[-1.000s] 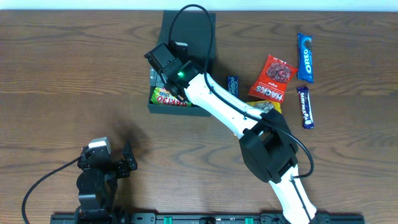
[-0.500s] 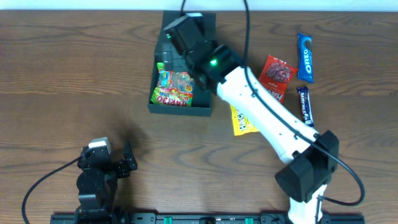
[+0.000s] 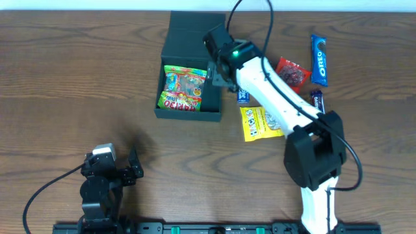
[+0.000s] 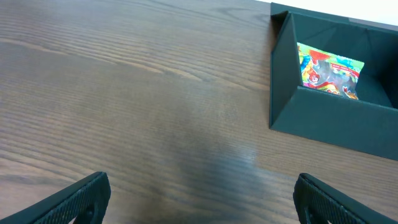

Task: Pack container
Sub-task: 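Carry the Haribo bag left and lower it into the black box, then push the Haribo bag upright against the box's left side with right gripper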

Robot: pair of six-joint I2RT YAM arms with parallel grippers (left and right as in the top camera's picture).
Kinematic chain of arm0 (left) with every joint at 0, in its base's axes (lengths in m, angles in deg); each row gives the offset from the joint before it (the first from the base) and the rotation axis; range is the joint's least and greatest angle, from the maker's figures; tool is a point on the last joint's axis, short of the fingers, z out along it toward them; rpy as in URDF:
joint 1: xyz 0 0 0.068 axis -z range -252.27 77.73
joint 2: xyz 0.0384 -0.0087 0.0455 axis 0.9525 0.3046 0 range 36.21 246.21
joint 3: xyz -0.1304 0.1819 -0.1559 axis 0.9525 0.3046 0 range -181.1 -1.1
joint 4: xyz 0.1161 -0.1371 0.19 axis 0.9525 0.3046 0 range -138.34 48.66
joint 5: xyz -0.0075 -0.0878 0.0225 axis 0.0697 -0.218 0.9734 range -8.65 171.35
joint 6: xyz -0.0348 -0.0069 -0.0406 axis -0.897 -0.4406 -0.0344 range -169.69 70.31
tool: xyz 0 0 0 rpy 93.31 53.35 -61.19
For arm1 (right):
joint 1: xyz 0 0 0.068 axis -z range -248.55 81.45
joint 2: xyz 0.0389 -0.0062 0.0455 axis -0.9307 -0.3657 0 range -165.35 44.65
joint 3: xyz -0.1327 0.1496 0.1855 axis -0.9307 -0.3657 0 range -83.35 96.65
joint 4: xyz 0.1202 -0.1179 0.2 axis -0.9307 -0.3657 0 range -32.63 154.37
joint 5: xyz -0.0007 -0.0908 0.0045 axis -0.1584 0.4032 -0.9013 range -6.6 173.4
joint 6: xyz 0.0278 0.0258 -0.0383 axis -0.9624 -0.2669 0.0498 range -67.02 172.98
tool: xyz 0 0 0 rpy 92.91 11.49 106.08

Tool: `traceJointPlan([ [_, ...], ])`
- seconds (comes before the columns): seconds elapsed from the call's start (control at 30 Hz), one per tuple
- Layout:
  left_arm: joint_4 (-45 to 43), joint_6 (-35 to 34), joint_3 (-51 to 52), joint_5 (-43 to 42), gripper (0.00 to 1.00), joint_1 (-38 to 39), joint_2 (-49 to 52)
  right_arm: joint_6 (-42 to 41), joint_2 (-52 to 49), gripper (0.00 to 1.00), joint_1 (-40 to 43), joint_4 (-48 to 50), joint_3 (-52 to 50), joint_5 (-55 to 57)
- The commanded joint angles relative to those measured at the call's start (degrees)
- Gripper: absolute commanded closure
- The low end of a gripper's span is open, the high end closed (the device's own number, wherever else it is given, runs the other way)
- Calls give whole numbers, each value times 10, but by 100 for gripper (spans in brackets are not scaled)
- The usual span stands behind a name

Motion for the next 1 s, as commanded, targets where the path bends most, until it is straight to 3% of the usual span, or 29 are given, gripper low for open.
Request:
traceJointPlan([
  [0.0,0,4,10,8,5,-2,-3,-5,-7,1,-4,1,-29,-2],
  [0.17,0,4,10,8,5,-2,-3,43,-7,3,2,-2,-62,1],
  [0.4,0,4,10,8,5,-2,-3,55,-7,2,5,-28,-65,54],
  [0.97,0,4,10,8,5,-2,-3,119,-7,1,30,-30,-65,65],
])
